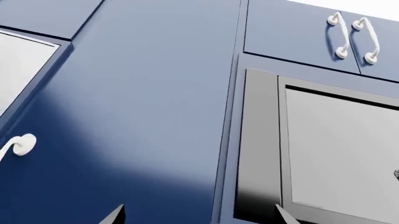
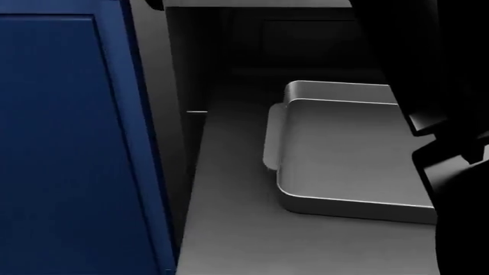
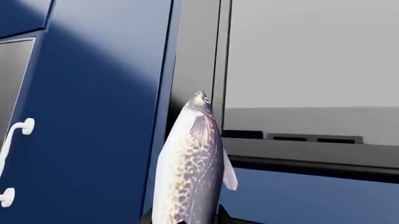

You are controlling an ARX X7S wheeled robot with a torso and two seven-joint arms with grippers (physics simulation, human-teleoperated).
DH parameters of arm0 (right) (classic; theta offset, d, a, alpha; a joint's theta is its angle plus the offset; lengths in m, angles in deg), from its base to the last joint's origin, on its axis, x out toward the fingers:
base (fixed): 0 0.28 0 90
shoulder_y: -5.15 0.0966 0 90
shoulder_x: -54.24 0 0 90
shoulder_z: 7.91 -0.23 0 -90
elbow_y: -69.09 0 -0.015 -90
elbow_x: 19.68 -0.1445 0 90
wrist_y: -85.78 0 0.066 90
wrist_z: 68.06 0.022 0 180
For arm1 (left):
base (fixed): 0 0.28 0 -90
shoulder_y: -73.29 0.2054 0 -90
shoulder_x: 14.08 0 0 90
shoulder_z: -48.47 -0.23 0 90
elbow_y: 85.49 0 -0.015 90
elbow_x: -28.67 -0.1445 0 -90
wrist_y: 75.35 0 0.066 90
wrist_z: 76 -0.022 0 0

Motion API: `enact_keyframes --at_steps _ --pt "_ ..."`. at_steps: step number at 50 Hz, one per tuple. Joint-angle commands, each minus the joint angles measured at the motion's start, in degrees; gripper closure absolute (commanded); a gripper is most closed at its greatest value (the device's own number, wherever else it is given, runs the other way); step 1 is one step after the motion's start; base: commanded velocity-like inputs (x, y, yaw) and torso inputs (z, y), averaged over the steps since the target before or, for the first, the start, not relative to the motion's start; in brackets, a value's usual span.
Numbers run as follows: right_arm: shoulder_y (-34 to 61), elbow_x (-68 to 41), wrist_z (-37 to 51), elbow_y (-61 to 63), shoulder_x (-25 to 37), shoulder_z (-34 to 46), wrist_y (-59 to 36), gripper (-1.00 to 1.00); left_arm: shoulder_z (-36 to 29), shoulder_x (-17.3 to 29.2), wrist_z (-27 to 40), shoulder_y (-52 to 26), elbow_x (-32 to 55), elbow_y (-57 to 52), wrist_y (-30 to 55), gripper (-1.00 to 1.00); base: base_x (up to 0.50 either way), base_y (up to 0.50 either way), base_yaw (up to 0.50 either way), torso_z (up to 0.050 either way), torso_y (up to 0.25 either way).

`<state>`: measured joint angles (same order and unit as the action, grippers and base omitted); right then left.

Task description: Pick the fish from the top rack in the oven and place it on the plate on the counter.

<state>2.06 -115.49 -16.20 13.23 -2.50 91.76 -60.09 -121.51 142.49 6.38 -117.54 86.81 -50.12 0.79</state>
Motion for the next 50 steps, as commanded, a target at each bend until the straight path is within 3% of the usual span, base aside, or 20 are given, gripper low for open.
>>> enact_keyframes --at_steps 1,50 --pt "0.1 0.5 -0.3 0.4 0.5 0.1 -0.1 1.0 0.4 -0.1 0.3 0.3 -0.1 -0.3 0.1 -1.0 0.0 0.5 0.0 0.0 0.0" --pt "0.9 1.4 -1.7 1.3 1.3 1.7 0.2 1.0 2.3 -0.6 0.2 1.0 0.6 -0.6 0.8 -1.0 0.0 0.5 0.0 0.0 0.0"
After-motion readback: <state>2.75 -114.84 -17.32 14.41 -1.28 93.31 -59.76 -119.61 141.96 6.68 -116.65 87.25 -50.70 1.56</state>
